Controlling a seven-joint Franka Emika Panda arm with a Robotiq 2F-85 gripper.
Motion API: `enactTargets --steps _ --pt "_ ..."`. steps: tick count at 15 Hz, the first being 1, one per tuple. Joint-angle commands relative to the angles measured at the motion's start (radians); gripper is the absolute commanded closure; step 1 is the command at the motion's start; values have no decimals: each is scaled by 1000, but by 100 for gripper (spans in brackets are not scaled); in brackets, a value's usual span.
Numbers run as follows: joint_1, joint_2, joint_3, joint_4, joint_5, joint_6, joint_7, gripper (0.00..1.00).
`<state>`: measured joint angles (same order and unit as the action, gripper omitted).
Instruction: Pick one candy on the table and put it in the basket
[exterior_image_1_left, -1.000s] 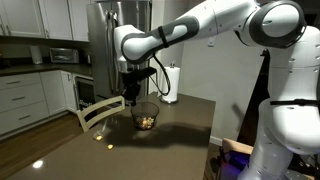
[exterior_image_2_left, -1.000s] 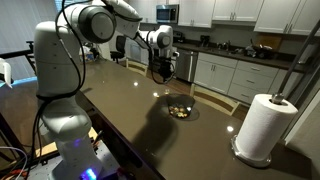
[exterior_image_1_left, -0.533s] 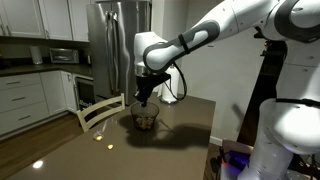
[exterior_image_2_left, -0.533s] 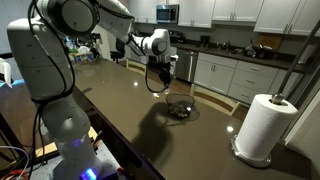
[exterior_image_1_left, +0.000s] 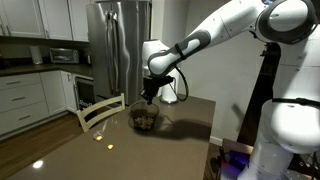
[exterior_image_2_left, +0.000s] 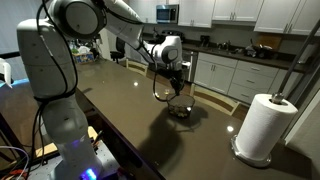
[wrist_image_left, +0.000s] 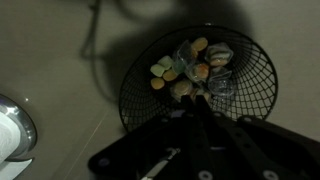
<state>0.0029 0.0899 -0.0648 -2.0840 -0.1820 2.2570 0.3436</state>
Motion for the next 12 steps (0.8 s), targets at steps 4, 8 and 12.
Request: enactTargets --steps 4,8,12 --pt "-9 43 -1 40 27 17 4 44" --pt "-10 47 1 47 49 18 -9 18" --pt "-5 35 2 32 64 0 -10 17"
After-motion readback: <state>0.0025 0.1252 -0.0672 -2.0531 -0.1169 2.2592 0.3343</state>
